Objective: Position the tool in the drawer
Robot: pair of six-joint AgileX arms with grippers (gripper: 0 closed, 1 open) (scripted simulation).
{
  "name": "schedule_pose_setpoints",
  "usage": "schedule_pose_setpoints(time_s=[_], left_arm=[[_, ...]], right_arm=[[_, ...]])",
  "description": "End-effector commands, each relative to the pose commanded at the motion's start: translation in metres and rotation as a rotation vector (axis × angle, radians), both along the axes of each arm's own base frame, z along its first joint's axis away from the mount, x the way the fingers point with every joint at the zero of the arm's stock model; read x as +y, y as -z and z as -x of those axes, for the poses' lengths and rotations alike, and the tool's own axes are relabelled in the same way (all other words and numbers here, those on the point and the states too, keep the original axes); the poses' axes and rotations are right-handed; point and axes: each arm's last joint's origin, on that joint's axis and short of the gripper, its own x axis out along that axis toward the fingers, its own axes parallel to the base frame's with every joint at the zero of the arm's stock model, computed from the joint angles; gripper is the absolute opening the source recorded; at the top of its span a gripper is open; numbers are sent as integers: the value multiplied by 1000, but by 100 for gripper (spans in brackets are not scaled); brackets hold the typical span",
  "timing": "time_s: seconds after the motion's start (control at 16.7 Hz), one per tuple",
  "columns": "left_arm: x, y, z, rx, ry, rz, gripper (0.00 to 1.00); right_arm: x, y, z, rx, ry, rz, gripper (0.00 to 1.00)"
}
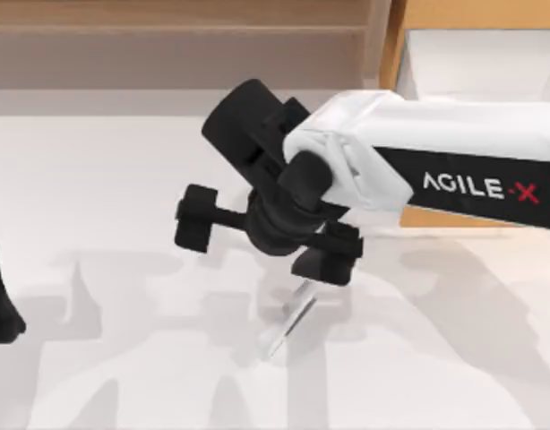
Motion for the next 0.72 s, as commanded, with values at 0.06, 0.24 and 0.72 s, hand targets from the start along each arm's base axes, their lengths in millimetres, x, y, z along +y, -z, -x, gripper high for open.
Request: schedule_pose_setpoints(time_s=[0.06,0.24,0.72], left_arm=[[0,0,0,0,0,0,100],[0,0,0,0,0,0,100],[0,0,0,0,0,0,100]], right_arm=[[1,-4,1,65,82,23,100],[2,-15,4,210,299,101,100],[2,-28,9,321,528,202,100]])
